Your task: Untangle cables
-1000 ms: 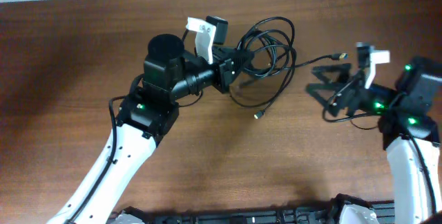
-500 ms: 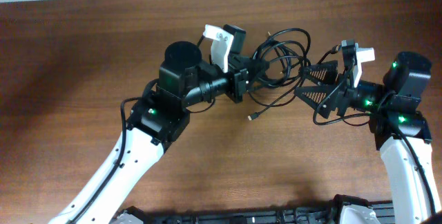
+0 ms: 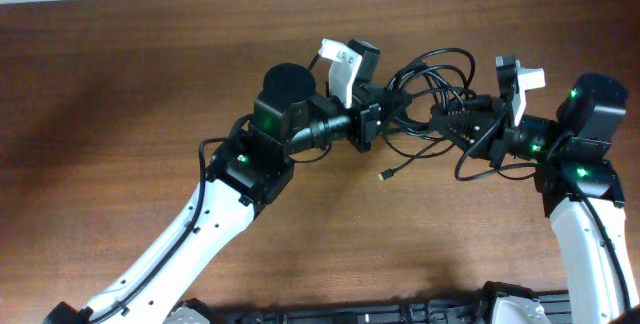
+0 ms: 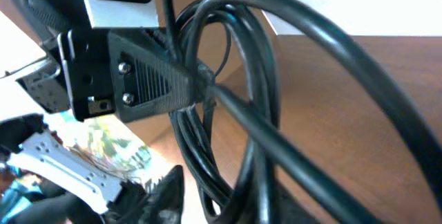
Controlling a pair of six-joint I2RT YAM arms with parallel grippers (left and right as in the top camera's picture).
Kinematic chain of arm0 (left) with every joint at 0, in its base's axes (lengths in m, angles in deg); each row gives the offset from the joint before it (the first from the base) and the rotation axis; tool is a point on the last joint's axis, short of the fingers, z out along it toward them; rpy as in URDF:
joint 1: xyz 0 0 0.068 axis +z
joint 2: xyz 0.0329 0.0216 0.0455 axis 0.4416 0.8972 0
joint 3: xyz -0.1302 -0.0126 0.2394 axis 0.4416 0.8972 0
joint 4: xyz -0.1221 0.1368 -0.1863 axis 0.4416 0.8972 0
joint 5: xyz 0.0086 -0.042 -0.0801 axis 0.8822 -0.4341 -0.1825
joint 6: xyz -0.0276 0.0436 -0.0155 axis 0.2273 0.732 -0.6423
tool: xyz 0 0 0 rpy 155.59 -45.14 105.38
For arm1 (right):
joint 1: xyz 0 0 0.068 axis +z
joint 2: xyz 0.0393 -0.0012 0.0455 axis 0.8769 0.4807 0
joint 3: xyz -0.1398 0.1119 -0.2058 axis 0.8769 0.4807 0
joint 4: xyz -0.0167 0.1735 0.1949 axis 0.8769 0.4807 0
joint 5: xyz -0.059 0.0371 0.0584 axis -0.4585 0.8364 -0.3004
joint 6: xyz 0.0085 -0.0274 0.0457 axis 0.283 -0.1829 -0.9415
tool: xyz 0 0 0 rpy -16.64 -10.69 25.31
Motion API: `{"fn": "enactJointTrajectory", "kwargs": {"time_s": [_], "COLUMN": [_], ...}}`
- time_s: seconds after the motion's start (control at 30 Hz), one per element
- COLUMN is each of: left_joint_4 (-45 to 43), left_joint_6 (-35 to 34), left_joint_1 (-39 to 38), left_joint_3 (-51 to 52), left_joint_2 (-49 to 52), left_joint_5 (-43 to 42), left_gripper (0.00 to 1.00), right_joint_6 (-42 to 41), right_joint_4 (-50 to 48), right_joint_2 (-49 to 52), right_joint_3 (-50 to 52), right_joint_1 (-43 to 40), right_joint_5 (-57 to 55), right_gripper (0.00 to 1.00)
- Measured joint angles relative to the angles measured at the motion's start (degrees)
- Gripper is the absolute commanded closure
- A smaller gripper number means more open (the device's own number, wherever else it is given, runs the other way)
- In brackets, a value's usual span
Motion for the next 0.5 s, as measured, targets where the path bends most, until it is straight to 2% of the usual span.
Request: {"fn": "enactJointTrajectory", "kwargs": {"time_s": [0.1,0.13,0.23,0.27,0.33,0.37,0.4,0.5], "left_joint_4": [0.02,0.02,0.04,0.04,0.07,0.11,0.33,1.64], "left_joint_6": [0.00,0.00,0.02,0.02,0.07,-0.17,0.09,0.31], "left_joint_1": [-0.11,-0.26,-0.79,-0.81,-0.81,-0.81,-0.85,0.00], "left_joint_3": [0.00,0.00,0.00,0.00,0.00,0.00,0.00,0.00], "left_joint_2": [0.00,0.00,0.00,0.00,0.11,0.24,0.42,0.66], "left_joint_5": [0.00,0.02,0.22,0.24,0.22,0.17,0.13,0.00], "left_gripper": [1.00,1.00,0.99,0.82,0.26,0.12,0.02,0.01], "right_joint_6": [-0.02,0.00,-0.15,-0.15,-0.15,-0.31,-0.85,-2.69], "right_joint_4": [-0.13,-0.11,-0.09,-0.09,-0.09,-0.11,-0.11,0.13], "right_joint_2": [0.00,0.00,0.00,0.00,0.00,0.00,0.00,0.00], "right_joint_3": [0.00,0.00,0.00,0.00,0.00,0.00,0.00,0.00], "right_joint_1": [0.00,0.00,0.00,0.00,0.00,0.02,0.04,0.07], "right_joint_5": [-0.11,-0.13,-0.11,-0.11,-0.37,-0.98,-2.21,-7.85], "right_gripper": [0.90,0.95,0.96,0.96,0.96,0.96,0.96,0.96]}}
